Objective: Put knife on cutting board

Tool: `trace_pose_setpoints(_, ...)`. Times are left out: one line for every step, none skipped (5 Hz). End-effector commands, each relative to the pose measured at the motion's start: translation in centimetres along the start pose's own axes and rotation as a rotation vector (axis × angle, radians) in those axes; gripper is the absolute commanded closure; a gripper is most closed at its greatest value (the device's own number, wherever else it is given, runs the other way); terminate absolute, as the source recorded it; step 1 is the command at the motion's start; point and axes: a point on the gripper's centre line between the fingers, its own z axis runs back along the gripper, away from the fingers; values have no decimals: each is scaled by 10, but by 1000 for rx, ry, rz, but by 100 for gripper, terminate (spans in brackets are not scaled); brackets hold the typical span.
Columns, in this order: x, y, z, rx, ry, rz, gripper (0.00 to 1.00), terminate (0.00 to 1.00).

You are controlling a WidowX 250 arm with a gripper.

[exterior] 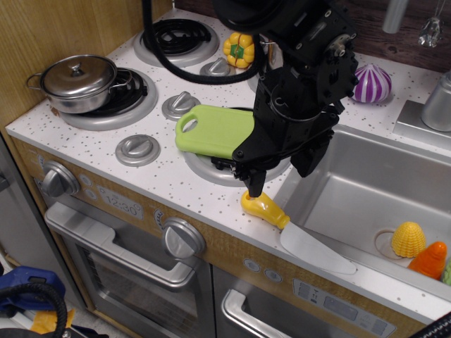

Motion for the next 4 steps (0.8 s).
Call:
trace_pose_setpoints(0,0,0,0,0,0,0,0)
trace_pose_setpoints(-5,0,-9,-13,0,40,0,0)
trace_pose_setpoints(-7,2,-18,-37,28,67,0,0)
trace_pose_setpoints(-9,3,-25,-60,37,77,0,0)
